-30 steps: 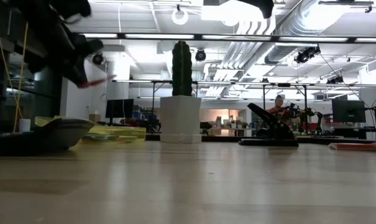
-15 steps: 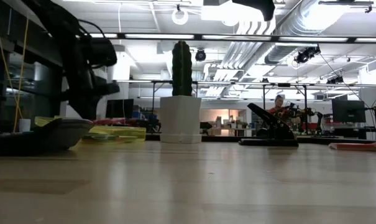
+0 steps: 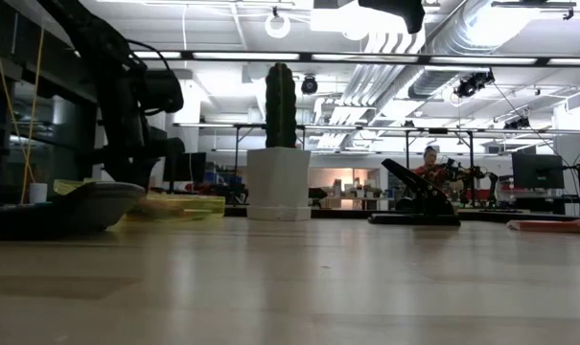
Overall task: Pack school essentials
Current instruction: Put the red scissors into the transparent yellow supply box, then put the sticky notes into the transparent yellow supply box
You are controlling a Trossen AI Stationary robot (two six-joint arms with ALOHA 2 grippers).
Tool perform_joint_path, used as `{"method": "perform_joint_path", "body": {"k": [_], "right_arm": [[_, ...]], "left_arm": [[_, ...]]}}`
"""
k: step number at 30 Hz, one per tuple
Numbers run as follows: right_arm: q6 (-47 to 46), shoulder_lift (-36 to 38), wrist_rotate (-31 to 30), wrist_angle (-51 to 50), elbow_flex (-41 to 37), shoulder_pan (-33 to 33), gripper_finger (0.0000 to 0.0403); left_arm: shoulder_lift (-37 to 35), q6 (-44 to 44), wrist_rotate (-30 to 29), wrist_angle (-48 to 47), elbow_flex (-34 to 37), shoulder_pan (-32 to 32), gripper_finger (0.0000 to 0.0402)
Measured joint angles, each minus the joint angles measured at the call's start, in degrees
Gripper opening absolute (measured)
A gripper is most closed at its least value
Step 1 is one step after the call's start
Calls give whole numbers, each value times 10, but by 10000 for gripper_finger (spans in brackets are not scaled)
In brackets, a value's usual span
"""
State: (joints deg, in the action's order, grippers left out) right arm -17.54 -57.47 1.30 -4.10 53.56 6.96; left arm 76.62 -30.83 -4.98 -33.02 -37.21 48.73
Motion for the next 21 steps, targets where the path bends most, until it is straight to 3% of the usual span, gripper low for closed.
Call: {"method": "perform_joint_path", "body": {"k": [10, 21], "right_arm": [[0, 0, 0, 0, 0, 0, 277], [0, 0, 0, 0, 0, 0, 277]], "left_arm": [[-14, 28, 5, -18, -19, 1, 142], [-123, 56, 40, -25, -189, -4, 193]]}}
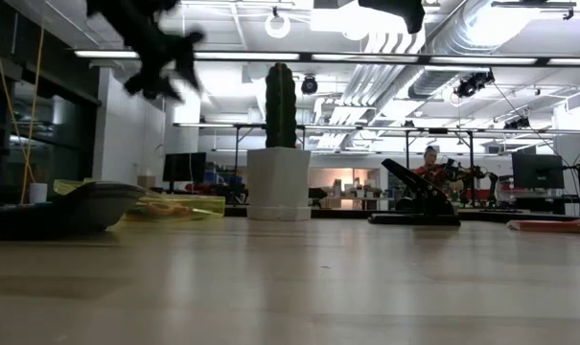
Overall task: Pack school essentials
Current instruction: Put the sticky notes into the transparent yellow supply box
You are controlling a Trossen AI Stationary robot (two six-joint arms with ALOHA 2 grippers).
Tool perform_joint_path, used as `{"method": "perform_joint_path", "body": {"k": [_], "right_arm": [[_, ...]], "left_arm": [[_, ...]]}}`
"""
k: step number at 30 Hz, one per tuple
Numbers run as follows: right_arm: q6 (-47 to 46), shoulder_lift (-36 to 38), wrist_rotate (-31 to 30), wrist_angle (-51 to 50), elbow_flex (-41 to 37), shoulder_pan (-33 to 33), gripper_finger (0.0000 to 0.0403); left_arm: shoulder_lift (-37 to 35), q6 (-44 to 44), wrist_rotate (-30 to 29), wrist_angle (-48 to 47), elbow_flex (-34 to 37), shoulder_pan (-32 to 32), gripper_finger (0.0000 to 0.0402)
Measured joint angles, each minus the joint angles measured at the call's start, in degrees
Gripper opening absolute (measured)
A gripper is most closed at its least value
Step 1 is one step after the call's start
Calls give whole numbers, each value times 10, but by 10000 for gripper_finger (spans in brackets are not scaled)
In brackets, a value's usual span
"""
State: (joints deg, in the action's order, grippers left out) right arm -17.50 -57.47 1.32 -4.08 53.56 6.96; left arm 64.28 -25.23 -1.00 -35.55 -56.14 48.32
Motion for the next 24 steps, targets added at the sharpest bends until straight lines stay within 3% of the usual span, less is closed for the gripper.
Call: {"method": "perform_joint_path", "body": {"k": [5, 8, 18, 24], "right_arm": [[15, 0, 0, 0, 0, 0, 277], [26, 0, 1, 0, 0, 0, 277], [45, 0, 4, 0, 0, 0, 277], [51, 0, 4, 0, 0, 0, 277]], "left_arm": [[-91, 0, 73, 137, -19, -52, 195], [-142, 0, 83, 229, -4, -109, 195], [-206, 64, -15, 439, 121, -340, 195], [-205, 132, -40, 472, 138, -386, 195]]}}
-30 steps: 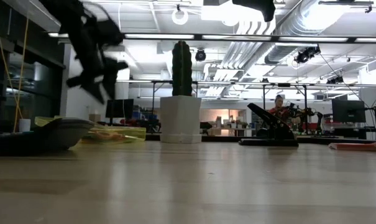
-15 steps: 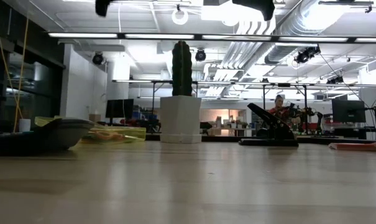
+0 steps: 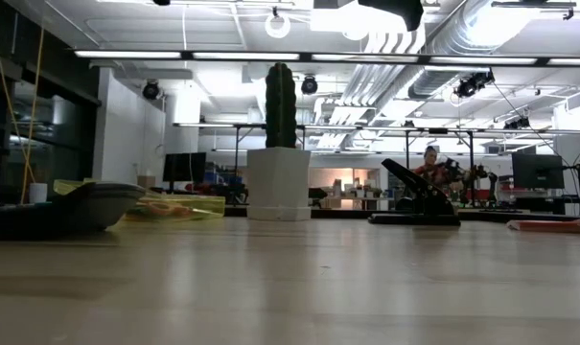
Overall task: Pack school essentials
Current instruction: Put the sticky notes into the transparent yellow supply box
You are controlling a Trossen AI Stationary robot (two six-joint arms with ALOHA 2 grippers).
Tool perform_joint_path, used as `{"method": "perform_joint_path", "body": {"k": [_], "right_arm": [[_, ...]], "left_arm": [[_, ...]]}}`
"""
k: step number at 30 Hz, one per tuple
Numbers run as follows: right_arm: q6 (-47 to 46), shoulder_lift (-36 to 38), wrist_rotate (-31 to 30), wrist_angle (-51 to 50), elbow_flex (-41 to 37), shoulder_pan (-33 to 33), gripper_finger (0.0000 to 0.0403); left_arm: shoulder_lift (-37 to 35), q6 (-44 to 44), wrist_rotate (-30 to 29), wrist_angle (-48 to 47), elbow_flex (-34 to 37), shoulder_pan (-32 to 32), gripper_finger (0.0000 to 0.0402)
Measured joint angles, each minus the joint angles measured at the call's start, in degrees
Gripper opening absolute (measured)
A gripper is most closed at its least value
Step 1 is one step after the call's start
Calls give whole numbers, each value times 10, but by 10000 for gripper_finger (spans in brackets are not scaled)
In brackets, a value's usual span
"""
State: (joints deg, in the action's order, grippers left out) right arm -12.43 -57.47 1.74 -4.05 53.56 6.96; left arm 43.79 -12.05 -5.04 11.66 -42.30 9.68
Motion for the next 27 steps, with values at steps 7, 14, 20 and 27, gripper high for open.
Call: {"method": "perform_joint_path", "body": {"k": [7, 14, 20, 27], "right_arm": [[-5, 0, 0, 0, 0, 0, 277], [-140, -9, -88, -212, 0, 0, 277], [-253, -74, -107, -486, -1, 0, 277], [-239, -205, -122, -658, -1, 23, 277]], "left_arm": [[0, 2, -2, -1, 0, -4, 195], [0, 1, -2, -2, 0, -4, 195], [0, 1, -6, -5, 0, -3, 195], [1, 1, -13, -12, 0, -3, 195]]}}
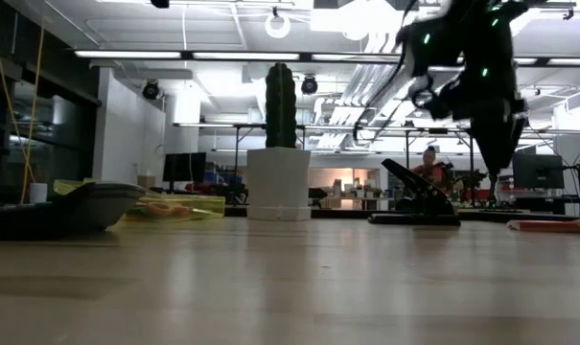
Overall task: Pack school essentials
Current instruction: Put the sticky notes into the transparent yellow supply box
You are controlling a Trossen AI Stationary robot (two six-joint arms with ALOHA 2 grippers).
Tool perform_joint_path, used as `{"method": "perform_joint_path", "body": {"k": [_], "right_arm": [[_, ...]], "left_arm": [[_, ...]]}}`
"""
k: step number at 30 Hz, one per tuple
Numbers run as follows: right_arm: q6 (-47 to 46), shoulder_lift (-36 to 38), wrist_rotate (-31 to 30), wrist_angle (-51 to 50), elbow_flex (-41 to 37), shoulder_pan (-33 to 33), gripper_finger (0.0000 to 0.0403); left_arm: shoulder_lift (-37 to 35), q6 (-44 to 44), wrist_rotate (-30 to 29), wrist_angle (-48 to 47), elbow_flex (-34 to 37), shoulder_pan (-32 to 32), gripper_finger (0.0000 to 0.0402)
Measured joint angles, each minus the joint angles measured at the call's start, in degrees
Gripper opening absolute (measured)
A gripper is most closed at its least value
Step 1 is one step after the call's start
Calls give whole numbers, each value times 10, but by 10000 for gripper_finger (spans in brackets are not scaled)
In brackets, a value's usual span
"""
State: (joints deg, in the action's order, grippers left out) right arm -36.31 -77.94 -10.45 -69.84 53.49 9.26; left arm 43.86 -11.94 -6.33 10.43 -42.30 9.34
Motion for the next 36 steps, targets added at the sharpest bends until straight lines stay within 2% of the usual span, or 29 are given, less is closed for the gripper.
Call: {"method": "perform_joint_path", "body": {"k": [7, 14, 23, 30, 33, 36], "right_arm": [[62, -111, -18, -24, 0, 45, 277], [95, -170, -31, -15, 0, 71, 277], [128, -180, -30, 48, -91, 97, 277], [123, -177, -39, 76, -107, 98, 275], [131, -178, -41, 80, -108, 107, 255], [142, -179, -42, 85, -110, 120, 210]], "left_arm": [[0, 0, -1, -3, 0, 0, 195], [0, 0, -2, -3, 0, 0, 195], [0, 0, -2, -3, 0, 0, 195], [0, -14, -5, -3, 0, 0, 195], [0, -14, -6, -3, 0, 0, 195], [0, -14, -6, -3, 0, 0, 195]]}}
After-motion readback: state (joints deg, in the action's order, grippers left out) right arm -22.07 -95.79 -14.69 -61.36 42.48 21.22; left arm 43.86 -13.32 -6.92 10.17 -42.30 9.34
